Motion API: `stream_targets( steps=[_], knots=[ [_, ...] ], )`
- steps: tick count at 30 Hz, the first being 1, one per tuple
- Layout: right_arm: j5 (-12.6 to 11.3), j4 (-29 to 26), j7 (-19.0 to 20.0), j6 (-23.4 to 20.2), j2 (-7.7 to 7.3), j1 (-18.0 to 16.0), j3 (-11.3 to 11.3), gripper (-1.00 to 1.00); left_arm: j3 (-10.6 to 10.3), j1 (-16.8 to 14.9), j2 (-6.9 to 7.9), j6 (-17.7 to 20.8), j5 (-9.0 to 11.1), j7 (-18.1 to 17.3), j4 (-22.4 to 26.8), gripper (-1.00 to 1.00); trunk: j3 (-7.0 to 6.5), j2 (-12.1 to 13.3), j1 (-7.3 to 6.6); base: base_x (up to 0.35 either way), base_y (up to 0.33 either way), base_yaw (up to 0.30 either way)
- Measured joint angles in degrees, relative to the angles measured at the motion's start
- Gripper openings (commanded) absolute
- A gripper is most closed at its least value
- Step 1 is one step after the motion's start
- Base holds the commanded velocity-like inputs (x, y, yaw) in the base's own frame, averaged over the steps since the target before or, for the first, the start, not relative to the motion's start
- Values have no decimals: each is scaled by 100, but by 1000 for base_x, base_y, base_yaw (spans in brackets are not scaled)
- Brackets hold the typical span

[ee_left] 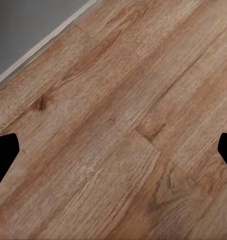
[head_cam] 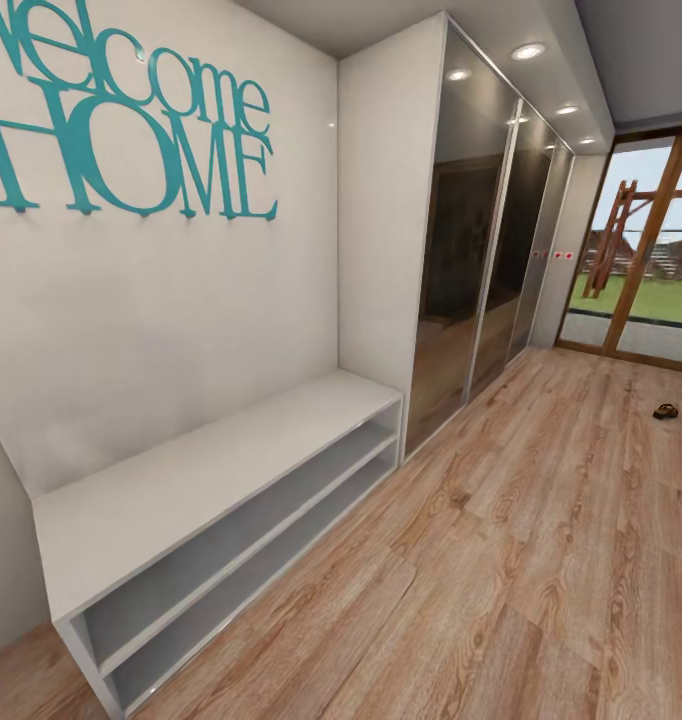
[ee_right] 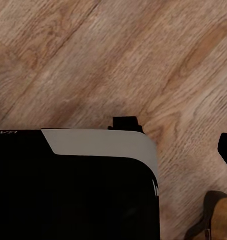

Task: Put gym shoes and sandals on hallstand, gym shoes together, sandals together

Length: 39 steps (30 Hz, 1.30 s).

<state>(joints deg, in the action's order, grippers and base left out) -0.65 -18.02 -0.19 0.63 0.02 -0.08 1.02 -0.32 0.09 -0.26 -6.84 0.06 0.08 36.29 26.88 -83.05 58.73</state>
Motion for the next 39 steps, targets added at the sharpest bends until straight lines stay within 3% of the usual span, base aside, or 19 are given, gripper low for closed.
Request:
stream_targets(
  steps=[13,39],
  knots=[
    [-14,4,3,0,-13,0,73,100,2,-1,1,3,2,0,-2,100,0,0,0,-64,206,-171],
    [-14,5,3,0,-5,0,76,100,2,0,6,4,3,8,-3,100,0,0,0,-1,4,-259]
  ],
)
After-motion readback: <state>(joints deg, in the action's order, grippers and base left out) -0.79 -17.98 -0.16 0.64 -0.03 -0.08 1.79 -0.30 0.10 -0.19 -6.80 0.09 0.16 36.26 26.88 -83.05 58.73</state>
